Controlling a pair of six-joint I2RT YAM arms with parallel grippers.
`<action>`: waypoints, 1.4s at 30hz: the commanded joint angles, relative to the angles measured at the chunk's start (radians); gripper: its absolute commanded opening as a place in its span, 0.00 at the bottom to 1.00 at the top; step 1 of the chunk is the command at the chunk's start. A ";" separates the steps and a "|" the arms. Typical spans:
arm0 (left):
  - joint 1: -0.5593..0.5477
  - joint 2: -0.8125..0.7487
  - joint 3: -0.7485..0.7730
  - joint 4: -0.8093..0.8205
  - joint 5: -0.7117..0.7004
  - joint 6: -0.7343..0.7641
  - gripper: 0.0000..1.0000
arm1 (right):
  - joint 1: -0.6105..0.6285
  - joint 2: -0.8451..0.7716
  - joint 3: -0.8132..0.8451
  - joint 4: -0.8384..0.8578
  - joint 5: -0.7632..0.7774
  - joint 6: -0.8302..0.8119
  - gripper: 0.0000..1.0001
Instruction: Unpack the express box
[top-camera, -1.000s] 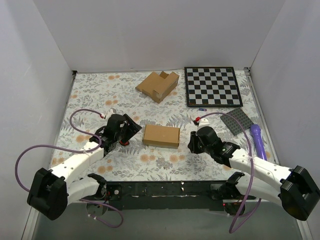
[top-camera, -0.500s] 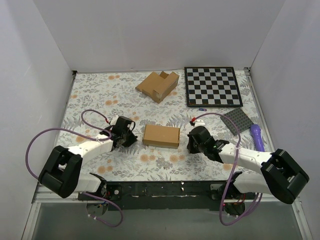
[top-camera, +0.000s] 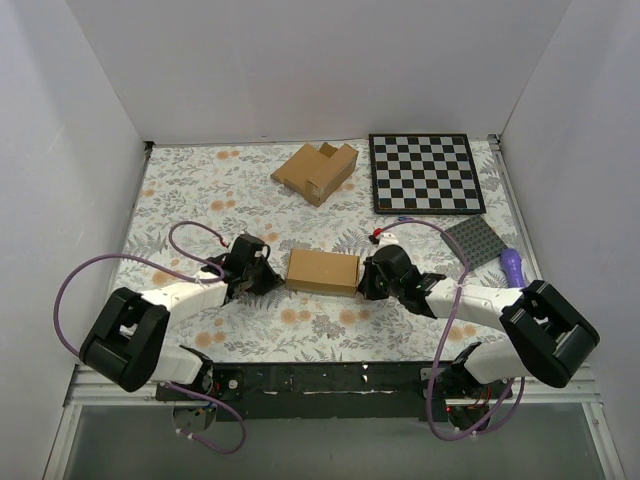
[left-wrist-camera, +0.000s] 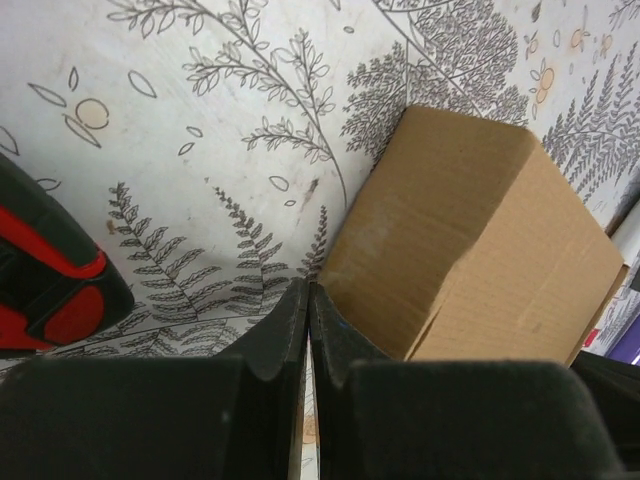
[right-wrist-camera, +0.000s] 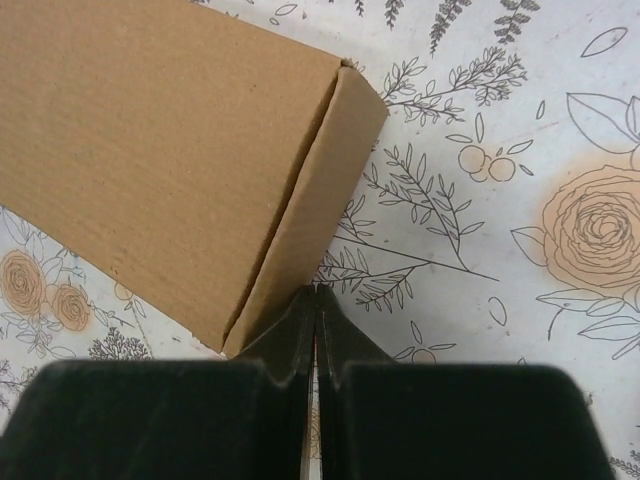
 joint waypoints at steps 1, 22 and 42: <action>0.005 -0.049 -0.050 0.019 0.064 0.015 0.00 | 0.000 -0.010 0.026 0.065 -0.071 0.019 0.01; 0.022 -0.275 0.059 -0.194 -0.147 0.017 0.00 | 0.011 -0.191 0.016 -0.089 0.036 0.042 0.01; 0.174 -0.009 -0.021 0.074 0.272 0.099 0.00 | 0.014 -0.032 -0.002 0.052 -0.102 0.068 0.01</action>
